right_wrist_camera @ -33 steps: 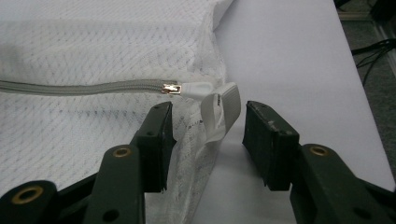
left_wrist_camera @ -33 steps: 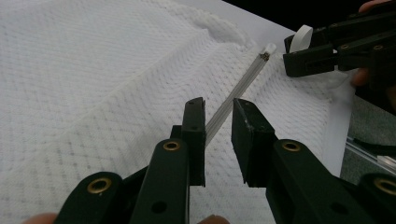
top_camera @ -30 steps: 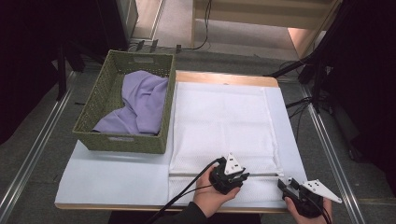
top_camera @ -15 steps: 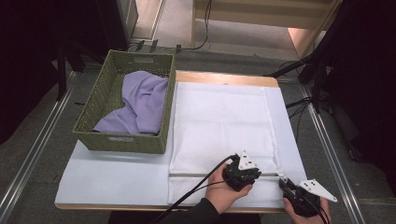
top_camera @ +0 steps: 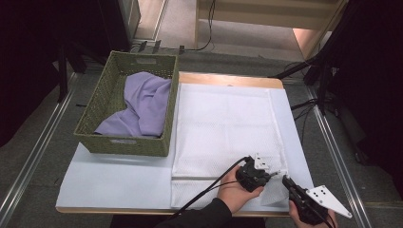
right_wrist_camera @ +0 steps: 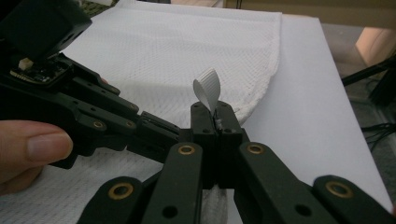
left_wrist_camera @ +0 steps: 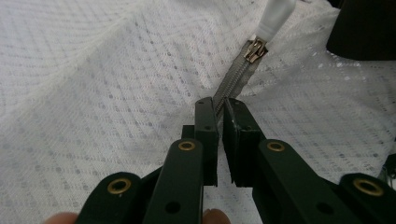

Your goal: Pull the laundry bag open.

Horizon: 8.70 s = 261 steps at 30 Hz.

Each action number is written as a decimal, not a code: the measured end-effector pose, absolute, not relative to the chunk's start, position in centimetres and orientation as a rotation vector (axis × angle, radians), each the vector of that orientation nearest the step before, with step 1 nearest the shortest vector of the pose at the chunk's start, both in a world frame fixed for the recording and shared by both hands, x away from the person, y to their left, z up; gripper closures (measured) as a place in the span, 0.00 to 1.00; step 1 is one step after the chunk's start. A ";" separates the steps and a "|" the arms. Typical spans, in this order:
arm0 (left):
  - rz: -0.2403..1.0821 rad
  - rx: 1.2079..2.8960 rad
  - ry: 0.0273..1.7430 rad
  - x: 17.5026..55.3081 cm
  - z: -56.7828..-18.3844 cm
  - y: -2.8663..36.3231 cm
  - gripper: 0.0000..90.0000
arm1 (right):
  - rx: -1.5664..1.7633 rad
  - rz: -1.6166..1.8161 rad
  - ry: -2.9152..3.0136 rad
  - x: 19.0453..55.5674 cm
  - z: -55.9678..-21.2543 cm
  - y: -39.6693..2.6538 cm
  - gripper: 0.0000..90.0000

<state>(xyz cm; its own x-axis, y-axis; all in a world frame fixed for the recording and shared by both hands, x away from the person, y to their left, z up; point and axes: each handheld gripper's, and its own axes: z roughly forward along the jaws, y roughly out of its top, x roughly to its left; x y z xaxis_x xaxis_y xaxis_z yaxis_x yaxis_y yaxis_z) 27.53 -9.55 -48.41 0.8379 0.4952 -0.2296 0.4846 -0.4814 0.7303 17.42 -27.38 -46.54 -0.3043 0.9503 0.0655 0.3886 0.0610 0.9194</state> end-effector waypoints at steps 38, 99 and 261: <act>0.254 2.126 0.506 27.0 -47.5 -9.8 0.89 | 1.332 1.361 1.749 17.5 -46.6 -27.0 1.00; 0.102 2.195 0.598 28.2 -48.3 -9.2 0.98 | 1.851 1.587 1.724 21.6 -49.0 -29.3 0.85; 0.394 2.217 0.582 25.9 -47.7 -3.5 0.97 | 1.568 1.379 1.696 20.3 -46.4 -27.5 0.96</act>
<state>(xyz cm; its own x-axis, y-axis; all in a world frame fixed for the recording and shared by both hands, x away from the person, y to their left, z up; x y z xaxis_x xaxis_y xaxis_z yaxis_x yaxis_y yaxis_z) 25.88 -3.54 -47.70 0.8460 0.5256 0.0898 0.2789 -0.5798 0.7655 20.27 -27.48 -46.40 -0.2544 0.9219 0.2922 0.4743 -0.1443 0.8684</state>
